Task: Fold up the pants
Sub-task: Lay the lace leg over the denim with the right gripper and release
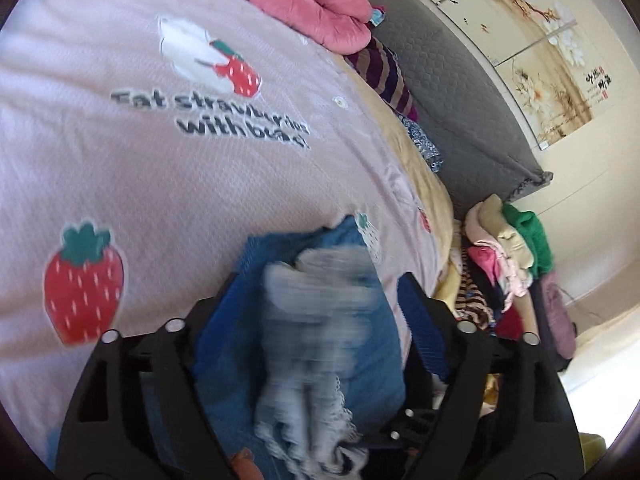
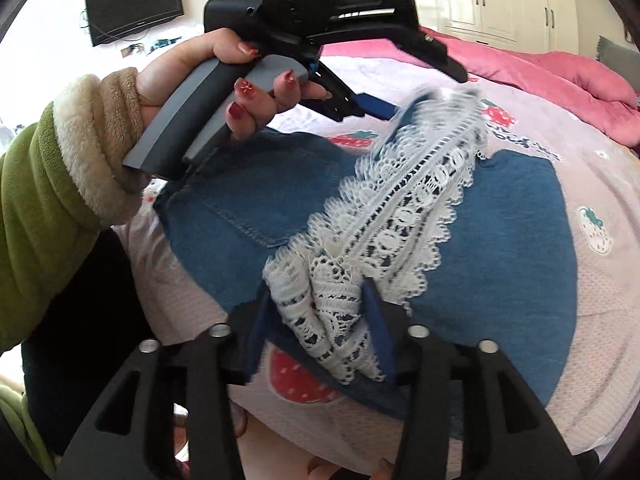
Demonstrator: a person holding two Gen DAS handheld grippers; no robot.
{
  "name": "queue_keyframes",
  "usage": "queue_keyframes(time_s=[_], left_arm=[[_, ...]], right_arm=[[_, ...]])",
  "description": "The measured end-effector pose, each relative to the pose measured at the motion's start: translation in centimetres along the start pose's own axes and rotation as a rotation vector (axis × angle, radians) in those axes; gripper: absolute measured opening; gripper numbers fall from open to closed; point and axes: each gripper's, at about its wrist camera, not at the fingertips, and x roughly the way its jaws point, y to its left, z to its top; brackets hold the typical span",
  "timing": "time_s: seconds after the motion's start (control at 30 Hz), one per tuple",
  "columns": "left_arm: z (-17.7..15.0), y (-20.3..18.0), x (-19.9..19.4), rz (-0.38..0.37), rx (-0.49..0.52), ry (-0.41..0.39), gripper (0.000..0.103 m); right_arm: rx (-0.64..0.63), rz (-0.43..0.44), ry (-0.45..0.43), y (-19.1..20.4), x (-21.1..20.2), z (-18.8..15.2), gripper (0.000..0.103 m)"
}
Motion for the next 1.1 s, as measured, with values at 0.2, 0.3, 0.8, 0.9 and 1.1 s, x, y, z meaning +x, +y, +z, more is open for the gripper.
queue_keyframes(time_s=[0.2, 0.3, 0.8, 0.9, 1.1], left_arm=[[-1.0, 0.3, 0.3, 0.124, -0.004, 0.002, 0.077], [-1.0, 0.9, 1.0, 0.187, -0.004, 0.008, 0.076], [-0.8, 1.5, 2.6, 0.281, 0.022, 0.012, 0.017], [-1.2, 1.9, 3.2, 0.337, 0.026, 0.051, 0.019], [-1.4, 0.9, 2.1, 0.352, 0.048, 0.029, 0.033]], right_arm=[[0.001, 0.051, -0.016, 0.7, -1.0, 0.1, 0.056], [0.013, 0.064, -0.053, 0.3, -2.8, 0.2, 0.056], [0.082, 0.036, 0.09, -2.5, -1.1, -1.9, 0.015], [0.09, 0.044, 0.101, -3.0, -0.9, -2.6, 0.013], [0.091, 0.057, 0.09, -3.1, -2.5, -2.7, 0.015]])
